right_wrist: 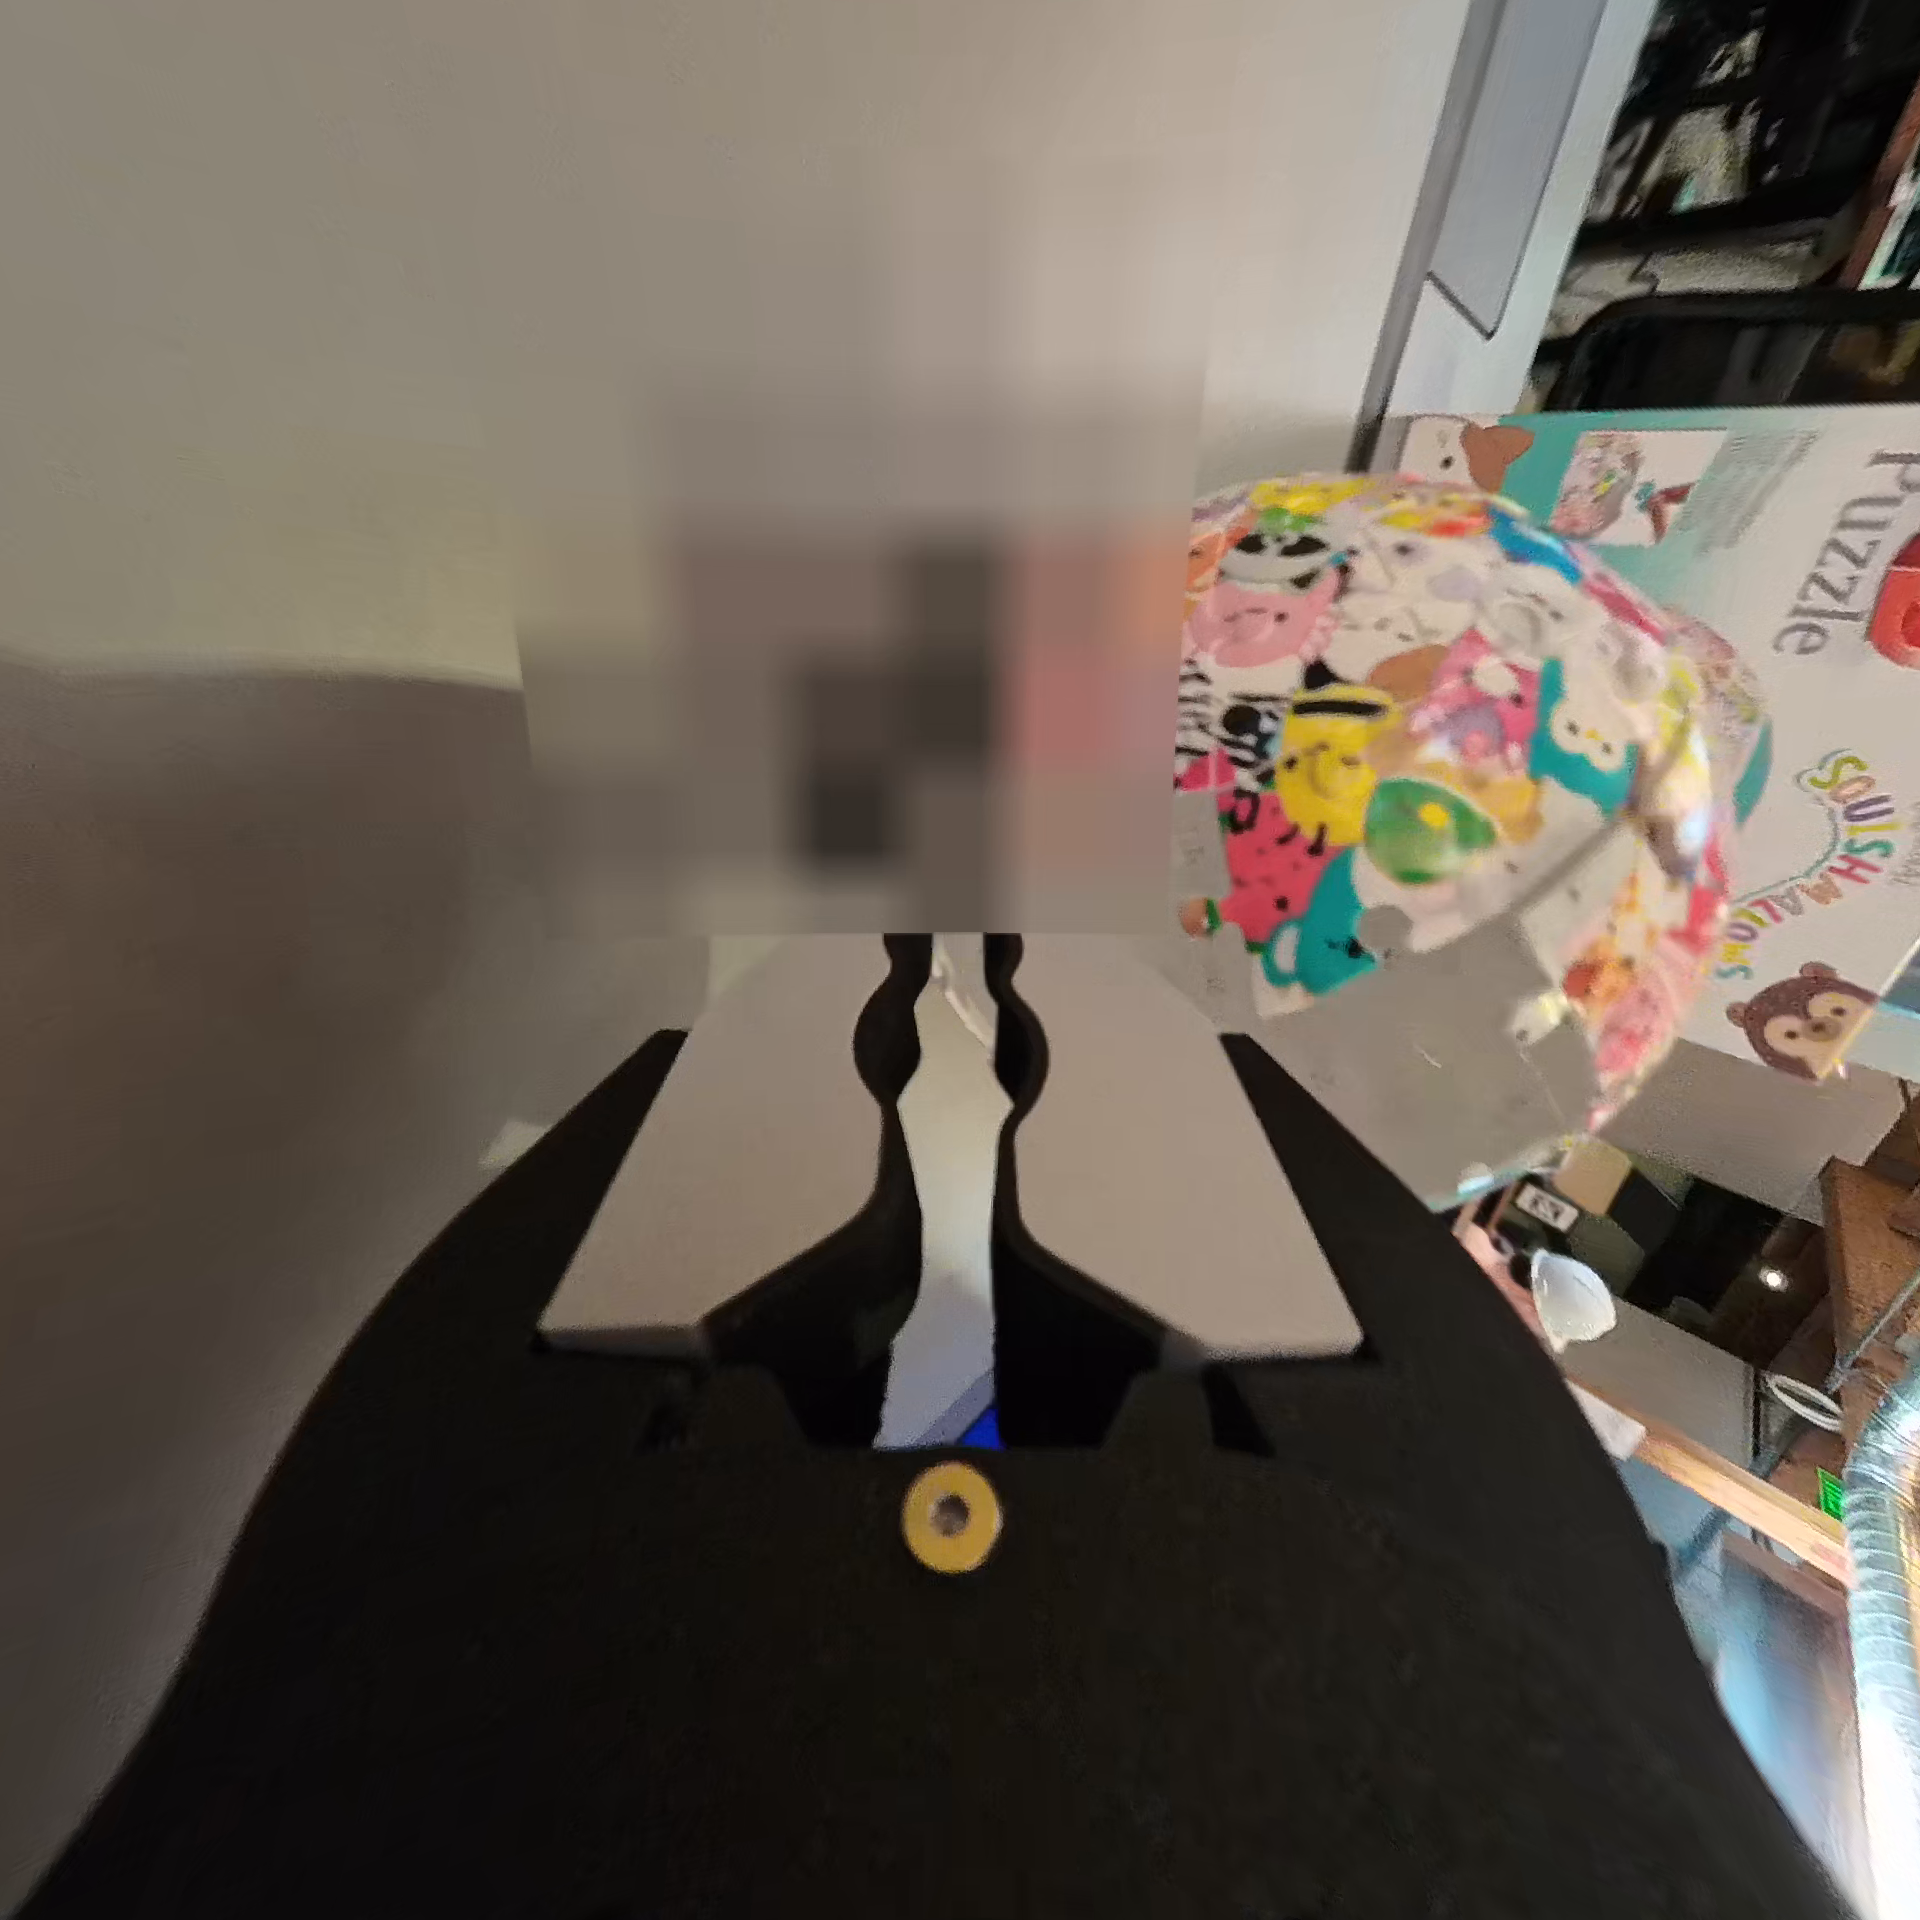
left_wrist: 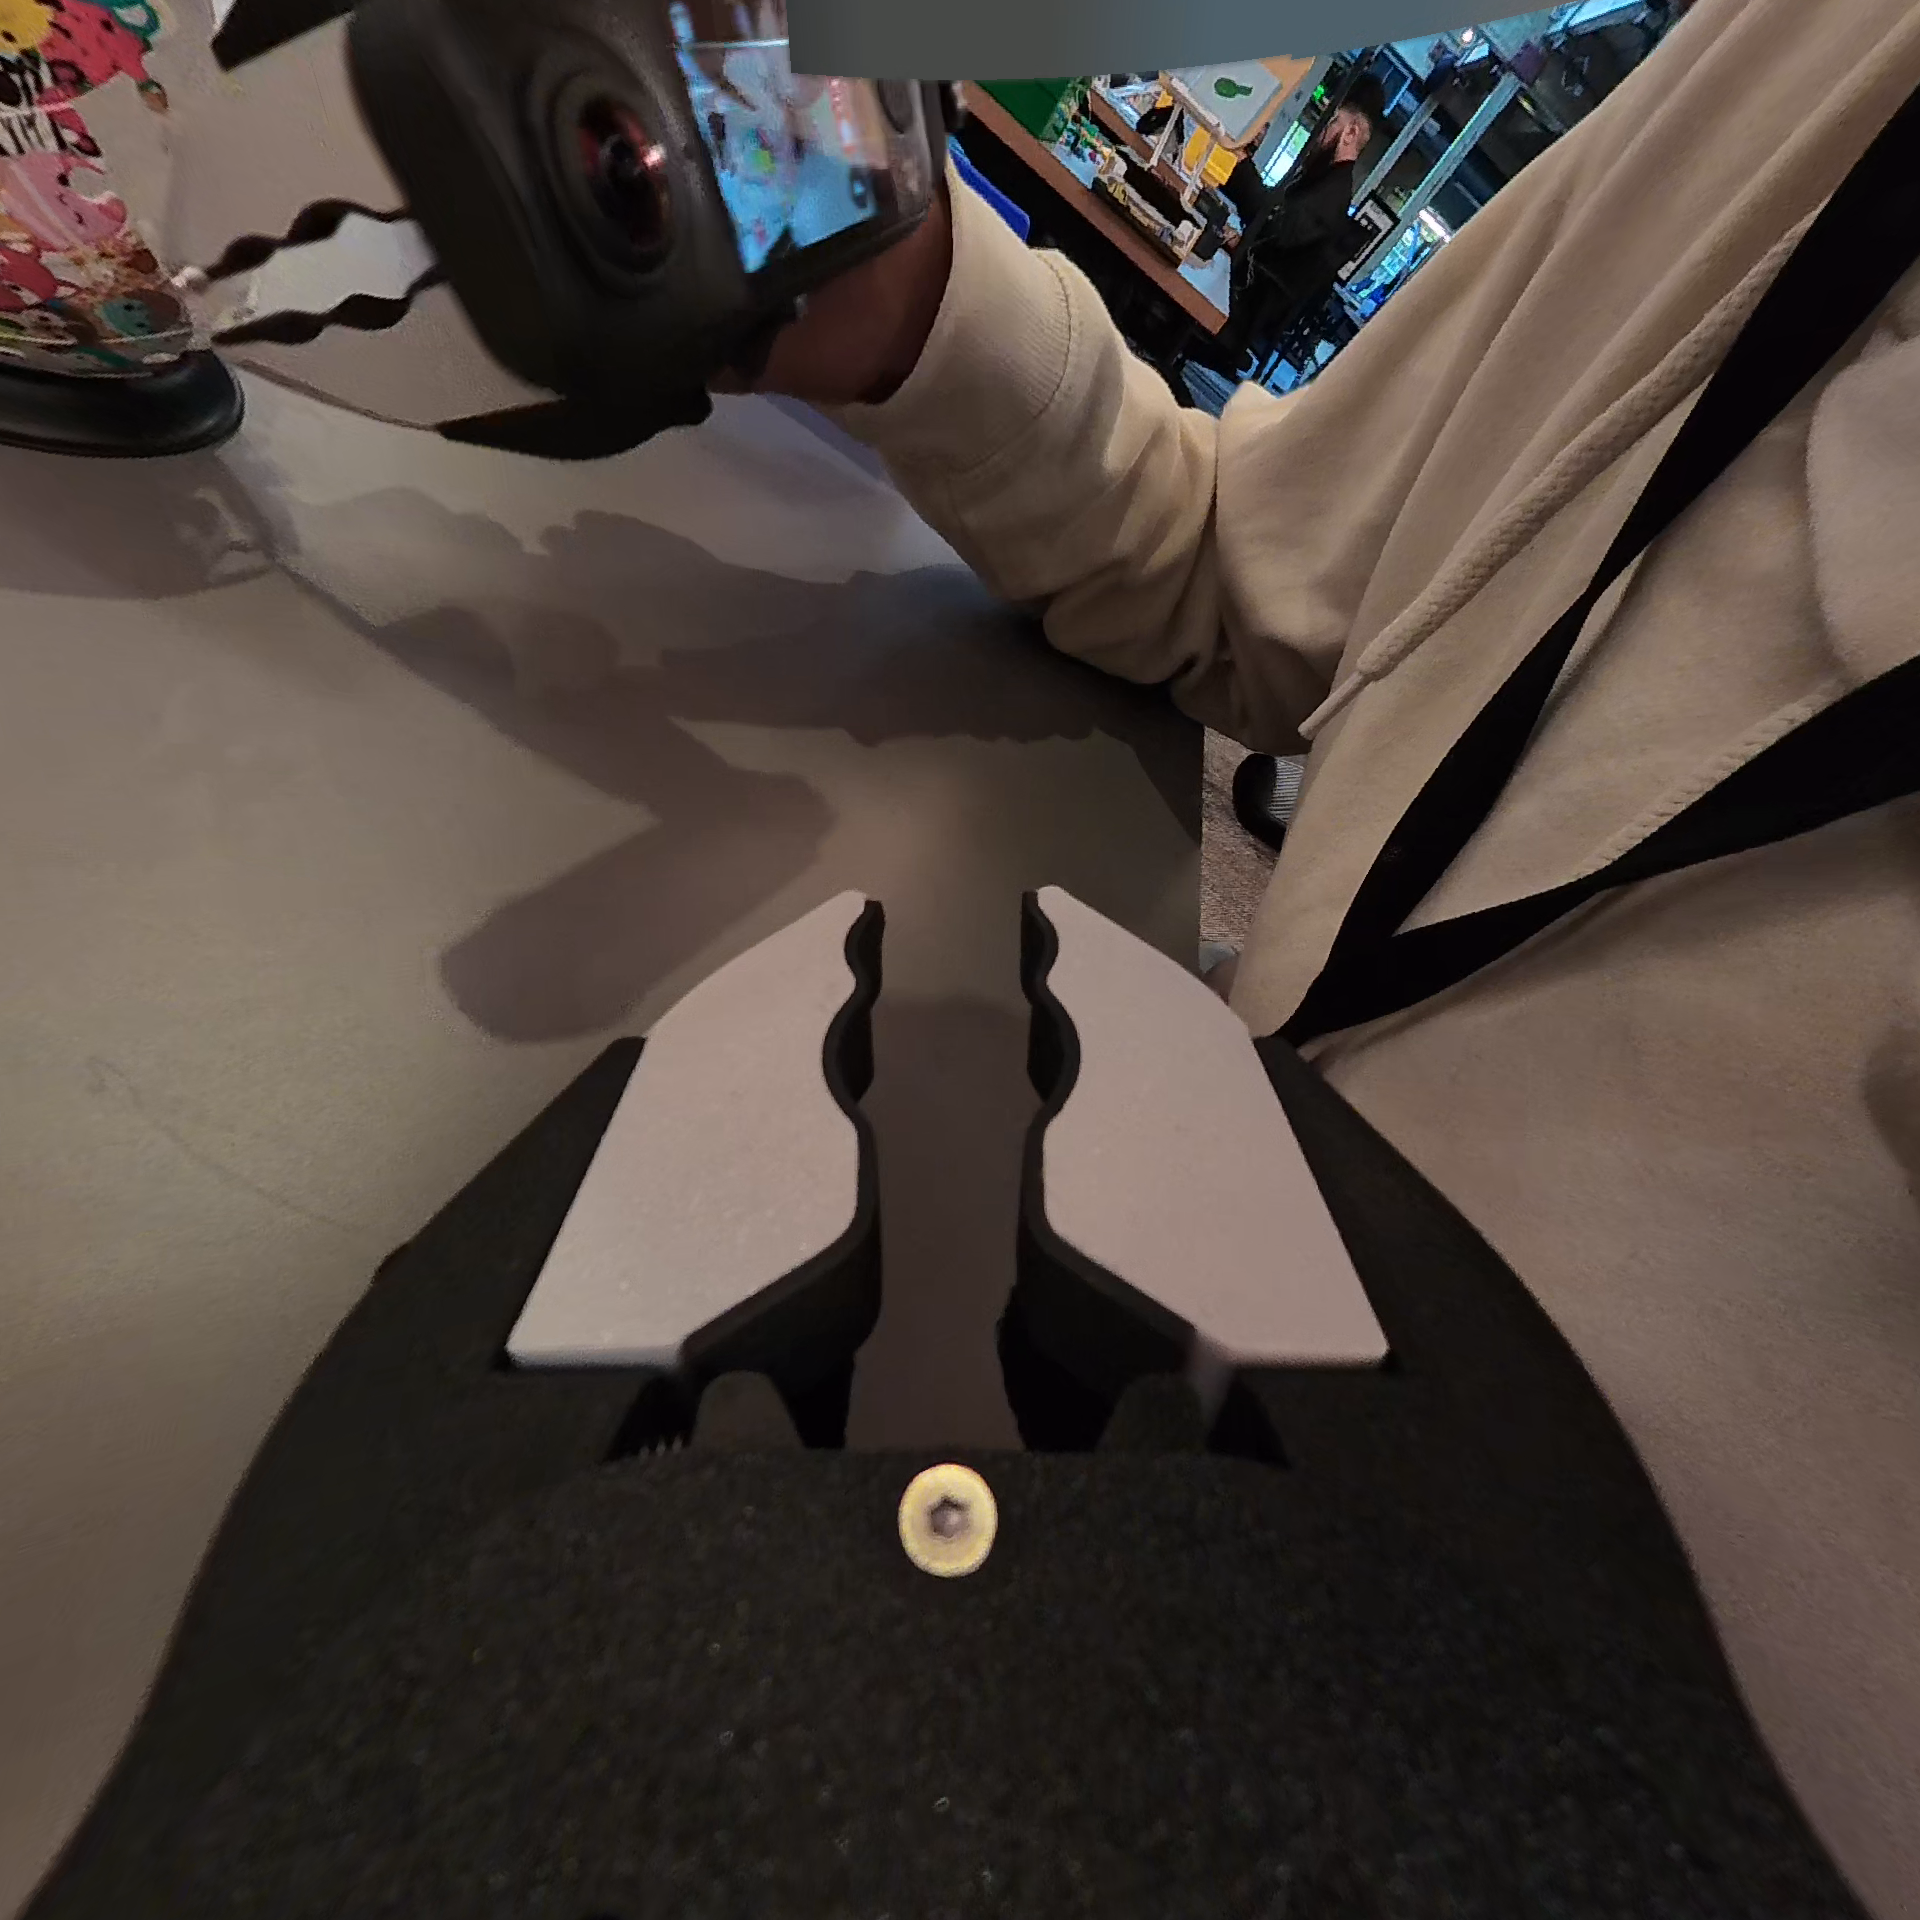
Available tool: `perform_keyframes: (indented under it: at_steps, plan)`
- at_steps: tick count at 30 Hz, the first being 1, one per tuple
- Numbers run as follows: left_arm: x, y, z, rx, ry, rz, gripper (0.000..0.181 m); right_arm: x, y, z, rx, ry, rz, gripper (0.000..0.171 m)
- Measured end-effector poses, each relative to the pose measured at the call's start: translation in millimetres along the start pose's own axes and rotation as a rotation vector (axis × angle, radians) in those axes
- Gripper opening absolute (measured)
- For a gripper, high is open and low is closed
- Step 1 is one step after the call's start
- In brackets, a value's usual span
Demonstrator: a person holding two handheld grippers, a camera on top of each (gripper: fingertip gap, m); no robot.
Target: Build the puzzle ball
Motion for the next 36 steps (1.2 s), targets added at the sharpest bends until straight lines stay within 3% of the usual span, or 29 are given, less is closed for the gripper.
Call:
perform_keyframes:
  at_steps: [8,20,27,34,36]
  plan:
    - [-1,0,0,0.007,-0.008,-0.002,0.025,14,20,-1,0.229,-0.106,-0.162,0.023]
    - [-2,1,0,0.008,-0.01,0.003,0.025,32,15,5,0.237,-0.188,-0.149,0.023]
    - [-1,1,1,0.005,-0.011,0.005,0.025,29,17,2,0.201,-0.138,-0.145,0.0]
    - [-2,1,2,0.006,-0.013,0.001,0.025,26,16,1,0.168,-0.104,-0.162,0.0]
    - [-2,1,2,0.005,-0.01,0.001,0.025,25,14,0,0.181,-0.116,-0.185,0.015]
Point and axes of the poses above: each gripper's, where its closed fingertips meet, x out along the fingers, y out of its underside, z = x × y across the jaws, the point moved 7 cm from there along -x, back along the fingers, and after that the axes turned 15 degrees about y, right-handed, at the moved point
